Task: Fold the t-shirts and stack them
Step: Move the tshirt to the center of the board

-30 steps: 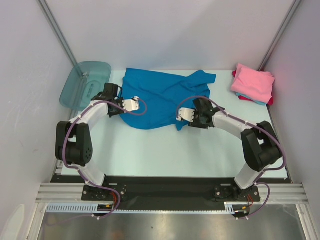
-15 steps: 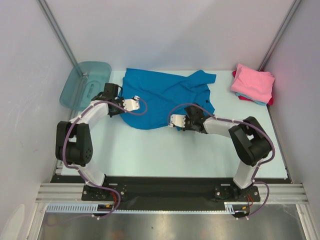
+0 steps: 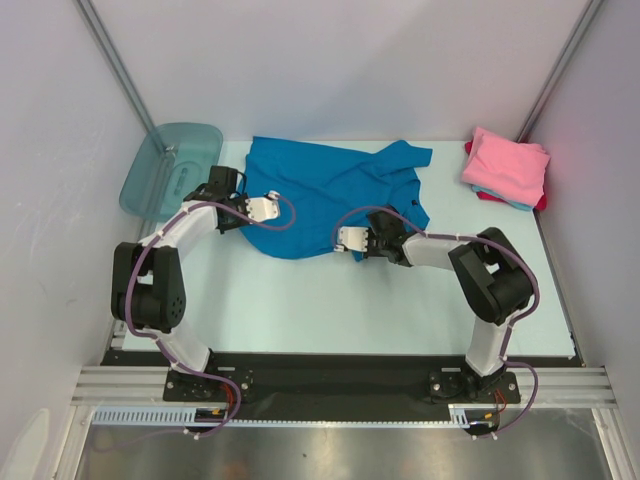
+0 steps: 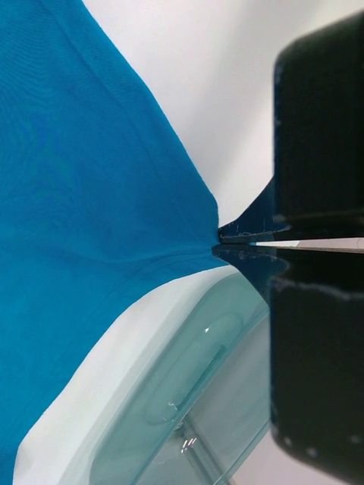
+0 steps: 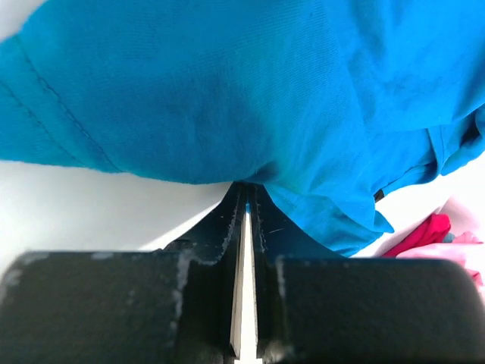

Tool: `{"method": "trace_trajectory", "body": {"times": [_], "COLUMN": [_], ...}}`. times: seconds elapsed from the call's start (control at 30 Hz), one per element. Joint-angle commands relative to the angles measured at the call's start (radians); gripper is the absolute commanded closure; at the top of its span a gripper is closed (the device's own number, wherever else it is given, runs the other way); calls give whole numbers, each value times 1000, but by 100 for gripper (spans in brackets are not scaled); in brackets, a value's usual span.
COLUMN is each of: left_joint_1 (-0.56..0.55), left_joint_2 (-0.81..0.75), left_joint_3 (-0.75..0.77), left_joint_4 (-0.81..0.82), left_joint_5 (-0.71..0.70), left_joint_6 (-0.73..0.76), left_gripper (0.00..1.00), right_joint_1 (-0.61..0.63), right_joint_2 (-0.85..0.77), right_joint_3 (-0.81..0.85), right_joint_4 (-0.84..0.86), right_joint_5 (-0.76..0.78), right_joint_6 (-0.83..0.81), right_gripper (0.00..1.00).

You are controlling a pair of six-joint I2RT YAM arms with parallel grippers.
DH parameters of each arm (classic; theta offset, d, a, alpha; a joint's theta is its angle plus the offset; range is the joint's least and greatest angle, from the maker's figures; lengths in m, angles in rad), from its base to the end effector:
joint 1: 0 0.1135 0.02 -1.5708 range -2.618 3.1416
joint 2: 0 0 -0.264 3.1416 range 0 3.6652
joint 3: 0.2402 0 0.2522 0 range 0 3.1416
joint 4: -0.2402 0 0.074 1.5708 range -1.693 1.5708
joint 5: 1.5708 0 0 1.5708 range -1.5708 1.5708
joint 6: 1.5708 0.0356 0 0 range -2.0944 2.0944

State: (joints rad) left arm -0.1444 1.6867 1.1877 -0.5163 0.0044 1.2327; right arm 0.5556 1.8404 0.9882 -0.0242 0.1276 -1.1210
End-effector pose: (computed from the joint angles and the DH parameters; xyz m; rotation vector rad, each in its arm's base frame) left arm 0.3484 -0.0508 0.2181 1.6775 2.0358 0.3844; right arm 0.3139 0.1896 0.1391 -1.8051 1.7007 -0.4024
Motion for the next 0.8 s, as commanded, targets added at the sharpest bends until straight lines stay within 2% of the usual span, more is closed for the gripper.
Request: {"method": "trace_trajectory", "body": {"times": [0.0,0.43,0.5,0.53,0.77], "left_joint_1": [-7,-9,-9,-9,-9], "left_joint_2": [-12,18,22,25,34], "left_joint_3": [42,79,82,85,90], "left_joint_4": [19,19,19,19,19], "left_joint_5": [-1,5,5,5,-1], "left_joint_6": [-1,4,5,4,16], "left_gripper": [100,100,100,100,100], "right_joint_1": [-9,-68,-68,-66,-57], "right_joint_2": [-13,-23,-17,-12,-15], "right_joint_3": [15,-16,-13,-8,29], "right_joint_4": [-17,-43,-42,-39,-42], "right_joint_5": [12,21,18,20,39], "right_joint_6": [-14,-25,-19,-17,-13], "right_gripper": [94,91,92,100,100]}}
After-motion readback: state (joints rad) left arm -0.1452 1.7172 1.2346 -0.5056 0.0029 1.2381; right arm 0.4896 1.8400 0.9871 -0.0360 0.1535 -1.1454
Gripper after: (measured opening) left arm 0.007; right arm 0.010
